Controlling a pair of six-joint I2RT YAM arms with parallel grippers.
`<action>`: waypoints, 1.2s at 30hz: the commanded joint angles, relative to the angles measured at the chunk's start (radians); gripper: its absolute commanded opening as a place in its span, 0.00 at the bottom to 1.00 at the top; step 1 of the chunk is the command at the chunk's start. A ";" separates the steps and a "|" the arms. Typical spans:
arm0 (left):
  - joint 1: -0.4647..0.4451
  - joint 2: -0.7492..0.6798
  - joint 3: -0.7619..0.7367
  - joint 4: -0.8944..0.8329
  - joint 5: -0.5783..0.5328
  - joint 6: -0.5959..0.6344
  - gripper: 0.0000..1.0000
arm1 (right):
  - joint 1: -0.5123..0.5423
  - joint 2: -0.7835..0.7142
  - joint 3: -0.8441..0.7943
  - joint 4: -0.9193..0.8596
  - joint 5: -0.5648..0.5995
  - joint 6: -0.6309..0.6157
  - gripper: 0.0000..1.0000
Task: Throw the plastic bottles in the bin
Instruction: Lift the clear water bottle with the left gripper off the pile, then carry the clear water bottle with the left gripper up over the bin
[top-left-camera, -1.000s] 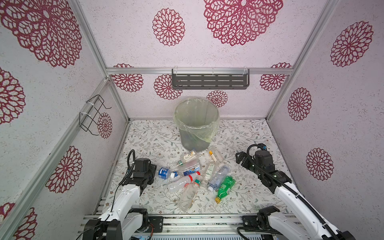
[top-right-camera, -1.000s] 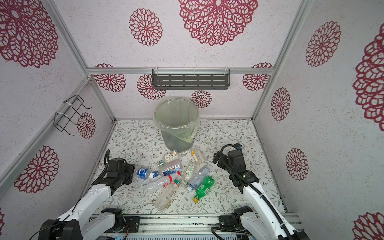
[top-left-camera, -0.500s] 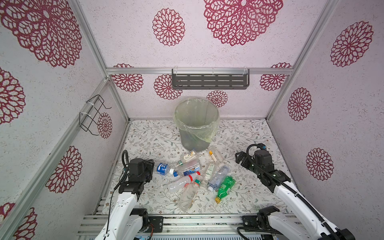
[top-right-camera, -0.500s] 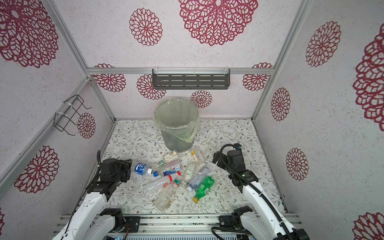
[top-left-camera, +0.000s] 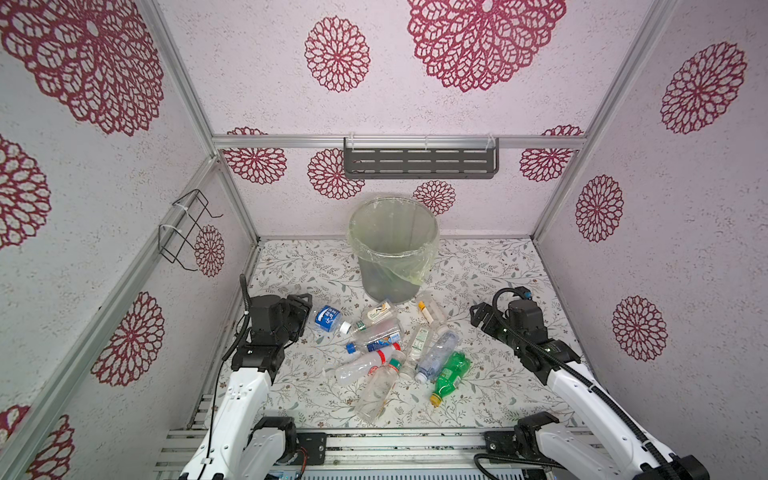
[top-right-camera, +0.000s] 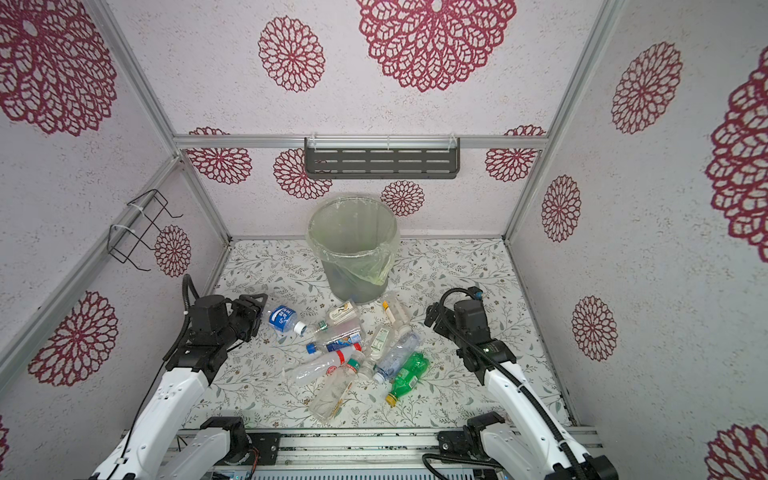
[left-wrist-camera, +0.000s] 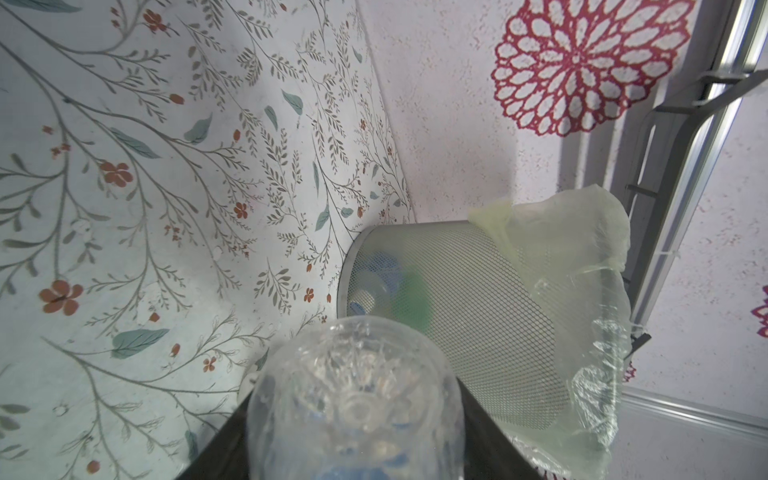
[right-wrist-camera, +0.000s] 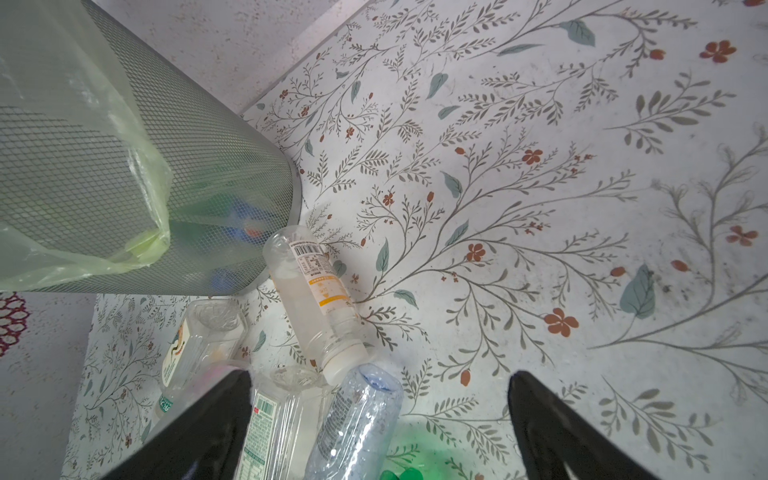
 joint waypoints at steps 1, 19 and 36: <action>0.005 0.034 0.061 0.063 0.087 0.050 0.57 | -0.006 0.002 0.006 0.018 -0.014 0.020 0.99; 0.003 -0.016 0.099 0.225 0.219 0.102 0.54 | -0.006 0.009 0.012 0.027 -0.013 0.024 0.99; -0.168 0.386 0.677 0.122 0.092 0.191 0.55 | -0.007 -0.019 0.003 0.006 -0.006 0.034 0.99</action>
